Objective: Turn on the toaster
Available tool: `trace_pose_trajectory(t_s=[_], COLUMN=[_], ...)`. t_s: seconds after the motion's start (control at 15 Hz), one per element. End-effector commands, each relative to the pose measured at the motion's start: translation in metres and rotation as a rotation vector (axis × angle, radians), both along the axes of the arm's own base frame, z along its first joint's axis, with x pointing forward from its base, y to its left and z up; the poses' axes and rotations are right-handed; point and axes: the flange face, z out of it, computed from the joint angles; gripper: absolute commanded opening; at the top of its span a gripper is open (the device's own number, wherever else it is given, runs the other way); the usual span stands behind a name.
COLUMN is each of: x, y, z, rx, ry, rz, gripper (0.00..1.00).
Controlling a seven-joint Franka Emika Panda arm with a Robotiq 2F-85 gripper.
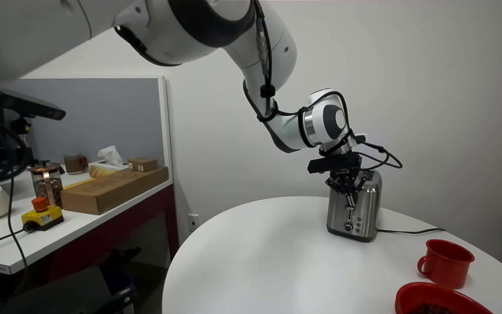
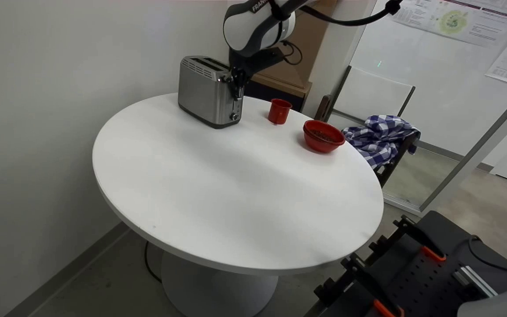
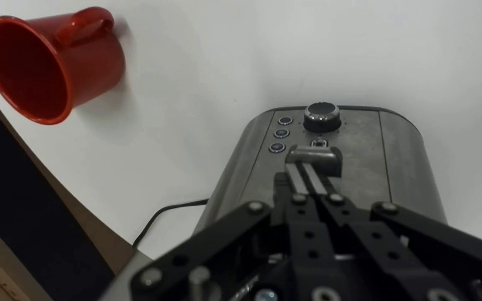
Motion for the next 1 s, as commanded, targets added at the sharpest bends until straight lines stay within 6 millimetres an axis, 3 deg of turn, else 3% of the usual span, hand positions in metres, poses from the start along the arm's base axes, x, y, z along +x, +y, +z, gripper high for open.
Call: trace_pose_trajectory(t_s=[0.0, 0.27, 0.53, 0.6, 0.73, 0.93], x=[0.005, -0.002, -0.002, -0.002, -0.001, -0.006], y=[0.001, -0.008, -0.019, -0.021, -0.024, -0.034], z=[-0.038, -0.08, -0.08, -0.074, -0.059, -0.035], rx=[0.015, -0.014, -0.023, -0.018, 0.006, 0.046], ry=[0.007, 0.047, 0.05, 0.061, 0.056, 0.058], rz=[0.001, 0.005, -0.015, -0.03, -0.044, -0.07], gripper=[0.0, 0.0, 0.0, 0.26, 0.32, 0.55])
